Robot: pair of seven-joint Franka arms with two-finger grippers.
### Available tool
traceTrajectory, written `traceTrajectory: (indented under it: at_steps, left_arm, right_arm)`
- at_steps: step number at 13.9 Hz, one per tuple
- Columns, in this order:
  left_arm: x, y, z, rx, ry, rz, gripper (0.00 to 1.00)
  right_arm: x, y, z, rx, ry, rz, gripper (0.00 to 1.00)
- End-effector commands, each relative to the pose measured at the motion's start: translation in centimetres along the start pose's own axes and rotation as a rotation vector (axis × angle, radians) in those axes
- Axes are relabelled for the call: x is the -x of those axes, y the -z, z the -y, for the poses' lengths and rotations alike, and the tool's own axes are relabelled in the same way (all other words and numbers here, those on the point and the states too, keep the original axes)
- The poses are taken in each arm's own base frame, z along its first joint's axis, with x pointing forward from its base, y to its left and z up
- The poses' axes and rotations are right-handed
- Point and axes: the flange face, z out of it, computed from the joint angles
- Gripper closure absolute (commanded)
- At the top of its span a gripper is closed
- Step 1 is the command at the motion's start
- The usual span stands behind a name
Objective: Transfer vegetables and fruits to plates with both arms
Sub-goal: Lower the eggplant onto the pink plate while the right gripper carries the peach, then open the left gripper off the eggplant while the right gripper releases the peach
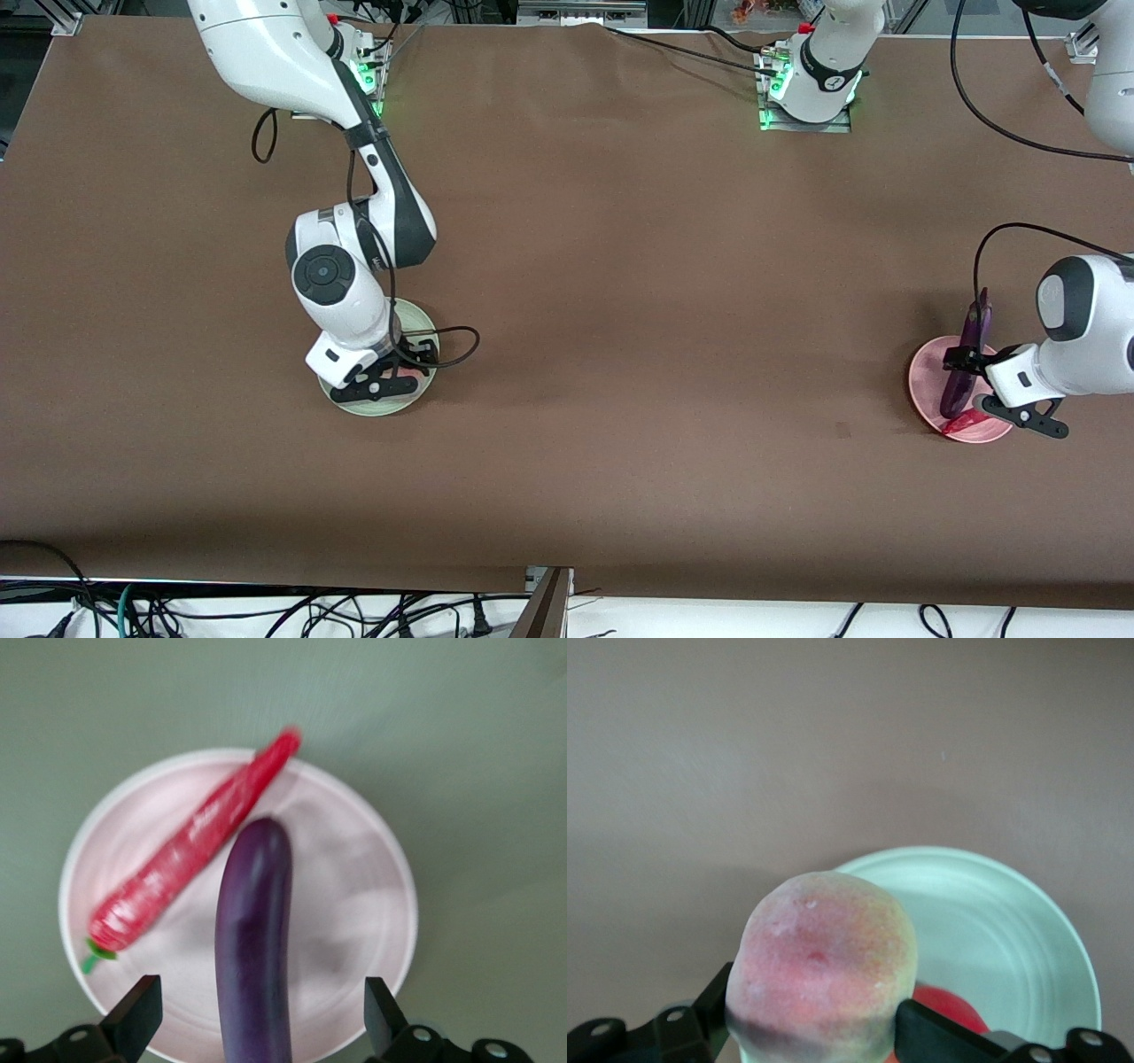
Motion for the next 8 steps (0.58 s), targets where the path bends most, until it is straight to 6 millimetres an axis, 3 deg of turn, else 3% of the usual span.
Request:
traceTrajectory:
  at_steps: [1, 3, 4, 5, 7, 8]
  left_arm:
    - [0.0, 7.3, -4.0, -0.009, -0.045, 0.039, 0.0]
    - [-0.7, 11.4, -7.8, -0.011, -0.075, 0.054, 0.0]
    - [-1.0, 13.9, -9.4, -0.035, -0.053, 0.029, 0.0]
    - [-1.0, 16.3, -11.5, -0.049, -0.039, 0.028, 0.0]
    - [-0.8, 21.8, -15.5, -0.09, 0.036, 0.007, 0.0]
    - [-0.8, 24.2, -17.5, -0.099, 0.061, 0.002, 0.0]
  right_arm:
    - [2.3, -0.8, -1.0, -0.022, 0.0, 0.016, 1.0]
    - [3.8, -2.9, -2.0, -0.016, -0.013, 0.015, 0.92]
    - [4.1, -3.5, -2.3, -0.014, -0.017, 0.01, 0.79]
    - [4.1, -3.8, -3.0, -0.013, -0.027, 0.017, 0.6]
    - [3.8, -3.8, -4.7, -0.011, -0.055, 0.034, 0.0]
    - [3.6, -3.2, -5.0, -0.015, -0.064, 0.058, 0.0]
